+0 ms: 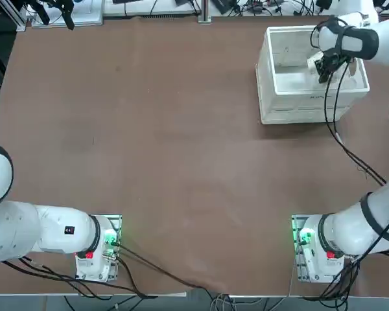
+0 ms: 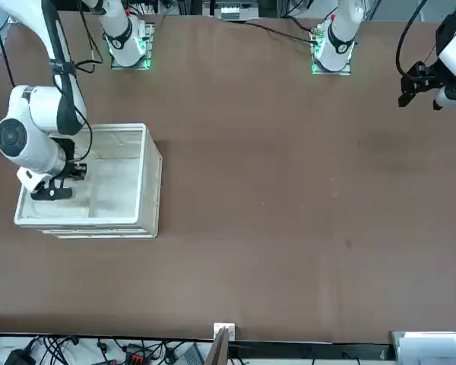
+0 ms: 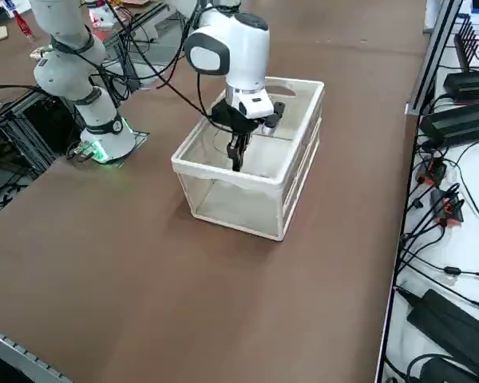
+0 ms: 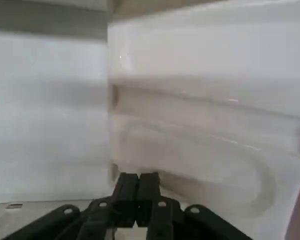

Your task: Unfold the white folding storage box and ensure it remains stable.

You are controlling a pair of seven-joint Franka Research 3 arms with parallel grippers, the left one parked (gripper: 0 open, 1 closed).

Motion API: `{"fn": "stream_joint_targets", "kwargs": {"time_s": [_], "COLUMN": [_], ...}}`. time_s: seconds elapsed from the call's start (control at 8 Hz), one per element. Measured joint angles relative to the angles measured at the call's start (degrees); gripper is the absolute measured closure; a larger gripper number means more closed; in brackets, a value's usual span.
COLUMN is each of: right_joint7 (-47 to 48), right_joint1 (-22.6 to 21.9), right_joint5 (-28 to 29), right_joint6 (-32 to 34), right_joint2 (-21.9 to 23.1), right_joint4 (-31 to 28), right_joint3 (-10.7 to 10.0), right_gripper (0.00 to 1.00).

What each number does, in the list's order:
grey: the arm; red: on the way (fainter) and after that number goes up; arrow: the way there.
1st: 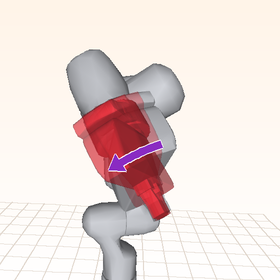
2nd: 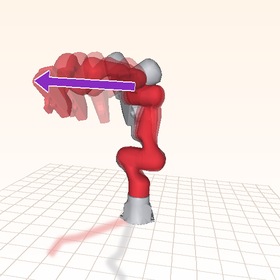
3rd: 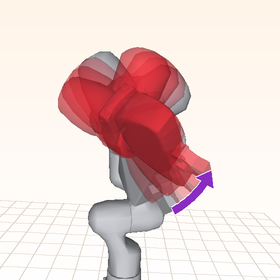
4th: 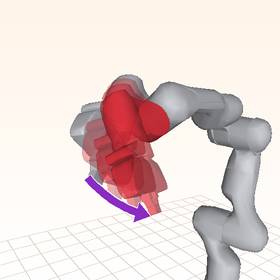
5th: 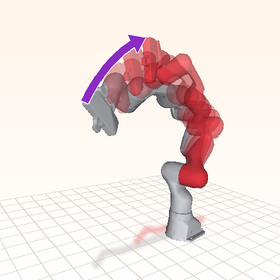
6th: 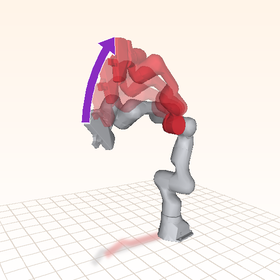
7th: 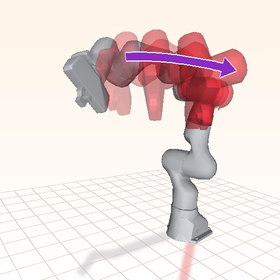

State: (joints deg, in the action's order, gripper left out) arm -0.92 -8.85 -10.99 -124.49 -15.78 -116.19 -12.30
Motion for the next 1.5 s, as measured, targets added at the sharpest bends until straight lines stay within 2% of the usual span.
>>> {"fn": "stream_joint_targets", "kwargs": {"time_s": [0.38, 0.88, 1.25, 1.5], "right_joint7": [3.0, 3.4, 3.4, 3.8], "right_joint1": [1.7, 4.1, 3.9, 2.3], "right_joint5": [-7.8, -11.9, -13.4, -13.9], "right_joint6": [-2.5, -6.9, -6.6, -2.7], "right_joint2": [-1.7, -4.0, -3.8, -2.3], "right_joint4": [-1.4, -3.4, -3.2, -1.5], "right_joint3": [-0.5, -0.7, -0.5, -0.3], "right_gripper": [0.99, 0.99, 0.99, 0.99]}}
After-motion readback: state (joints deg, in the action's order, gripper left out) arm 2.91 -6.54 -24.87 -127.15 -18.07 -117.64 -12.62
